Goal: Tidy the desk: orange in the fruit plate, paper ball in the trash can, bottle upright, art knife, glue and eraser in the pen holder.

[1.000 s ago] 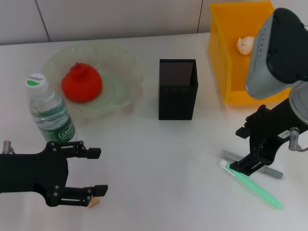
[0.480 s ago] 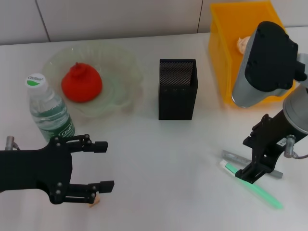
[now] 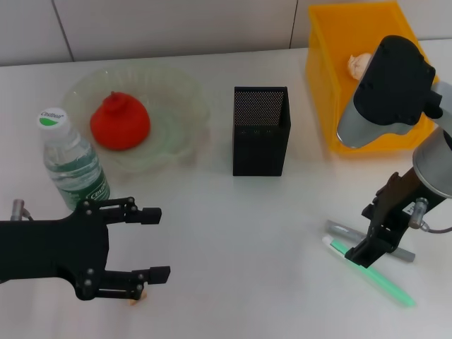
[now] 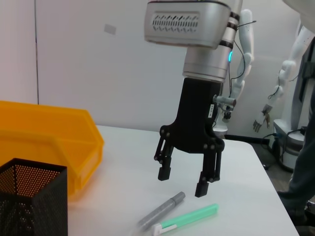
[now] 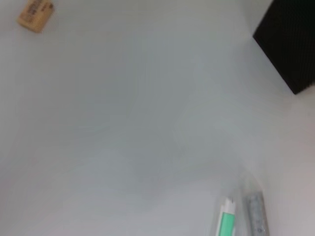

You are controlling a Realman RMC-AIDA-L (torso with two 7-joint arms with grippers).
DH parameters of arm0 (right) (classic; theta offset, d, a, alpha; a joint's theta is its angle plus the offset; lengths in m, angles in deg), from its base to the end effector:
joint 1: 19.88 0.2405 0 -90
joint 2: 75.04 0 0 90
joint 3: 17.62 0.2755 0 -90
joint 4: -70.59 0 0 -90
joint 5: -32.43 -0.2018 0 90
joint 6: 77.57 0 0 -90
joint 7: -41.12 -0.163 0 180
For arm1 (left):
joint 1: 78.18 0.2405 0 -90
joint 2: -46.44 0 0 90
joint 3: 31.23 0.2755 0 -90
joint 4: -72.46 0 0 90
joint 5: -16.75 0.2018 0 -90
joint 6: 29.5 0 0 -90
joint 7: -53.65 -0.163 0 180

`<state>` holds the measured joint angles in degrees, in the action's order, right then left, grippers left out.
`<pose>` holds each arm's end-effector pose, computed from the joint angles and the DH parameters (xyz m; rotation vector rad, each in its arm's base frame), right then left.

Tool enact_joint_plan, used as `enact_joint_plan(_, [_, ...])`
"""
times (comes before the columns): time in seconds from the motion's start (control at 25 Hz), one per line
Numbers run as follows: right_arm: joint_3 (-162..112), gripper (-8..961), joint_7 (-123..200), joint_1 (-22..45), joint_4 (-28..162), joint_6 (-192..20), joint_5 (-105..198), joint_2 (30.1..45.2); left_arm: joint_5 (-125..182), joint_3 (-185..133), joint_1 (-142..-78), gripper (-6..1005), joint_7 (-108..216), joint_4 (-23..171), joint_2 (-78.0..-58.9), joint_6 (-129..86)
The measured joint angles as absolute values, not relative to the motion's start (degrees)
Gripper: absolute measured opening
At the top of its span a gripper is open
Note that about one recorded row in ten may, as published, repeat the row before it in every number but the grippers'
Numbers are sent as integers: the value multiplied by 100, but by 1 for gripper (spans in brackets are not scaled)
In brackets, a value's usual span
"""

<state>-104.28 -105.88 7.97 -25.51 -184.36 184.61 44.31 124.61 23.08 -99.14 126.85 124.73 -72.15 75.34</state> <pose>0.1976 0.2995 -0.0086 -2.6673 0.7695 -0.7672 -0.2489 0.2734 -0.0138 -3.0086 -0.1844 -0.7241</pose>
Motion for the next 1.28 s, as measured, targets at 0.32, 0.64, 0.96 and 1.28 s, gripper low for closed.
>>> enact_joint_plan(0.32, [-10458, 768, -10813, 743, -2319, -18398, 18482, 4444, 12463, 2308, -9911, 792, 12588, 12389, -7225, 7535])
enact_joint_plan(0.64, [-10421, 768, -10854, 634, -2262, -18334, 18465, 4450, 12446, 2308, -9916, 791, 12583, 12347, -7222, 7535])
enact_joint_plan(0.96, [-10423, 767, -10994, 593, -2151, -18219, 18451, 4459, 12412, 2308, -9928, 790, 12572, 12325, -7212, 7524])
enact_joint_plan(1.28, [-10459, 766, -11089, 595, -2009, -18117, 18439, 4458, 12406, 2301, -9926, 790, 12572, 12318, -7212, 7527])
